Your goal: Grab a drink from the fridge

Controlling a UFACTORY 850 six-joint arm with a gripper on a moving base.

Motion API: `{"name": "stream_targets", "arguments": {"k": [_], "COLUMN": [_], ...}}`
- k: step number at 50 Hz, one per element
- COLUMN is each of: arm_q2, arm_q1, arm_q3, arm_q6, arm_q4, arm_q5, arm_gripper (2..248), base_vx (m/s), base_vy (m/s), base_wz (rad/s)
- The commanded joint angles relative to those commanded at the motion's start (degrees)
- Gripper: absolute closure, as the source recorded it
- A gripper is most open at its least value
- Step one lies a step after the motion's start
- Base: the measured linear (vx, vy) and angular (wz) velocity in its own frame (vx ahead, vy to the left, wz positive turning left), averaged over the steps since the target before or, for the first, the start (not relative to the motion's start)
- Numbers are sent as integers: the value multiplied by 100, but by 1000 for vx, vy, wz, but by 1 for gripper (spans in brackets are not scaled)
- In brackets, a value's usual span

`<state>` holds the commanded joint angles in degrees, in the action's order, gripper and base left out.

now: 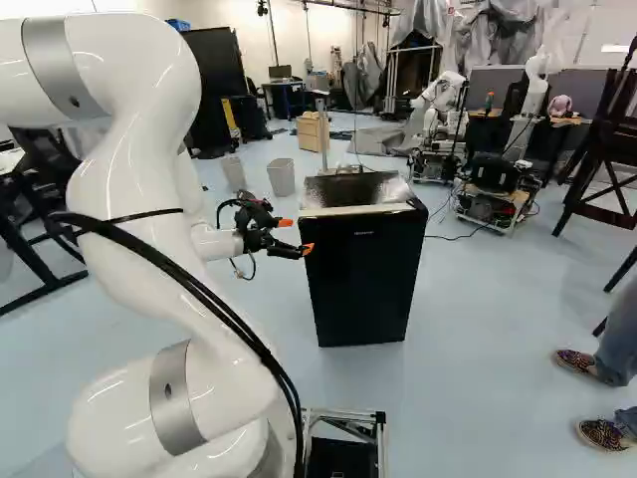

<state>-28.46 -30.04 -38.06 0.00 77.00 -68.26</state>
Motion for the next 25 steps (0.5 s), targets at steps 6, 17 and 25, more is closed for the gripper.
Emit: {"name": "stream_targets", "arguments": {"k": [6, 17, 25], "arm_q2": [0, 0, 0], "arm_q1": [0, 0, 0], "arm_q3": [0, 0, 0], "arm_q6": [0, 0, 0], "arm_q4": [0, 31, 61], "arm_q5": [-6, -62, -106], "arm_gripper": [3, 3, 3], "base_vx": [0, 0, 0], "base_vy": [0, 0, 0], "base_wz": [0, 0, 0]}}
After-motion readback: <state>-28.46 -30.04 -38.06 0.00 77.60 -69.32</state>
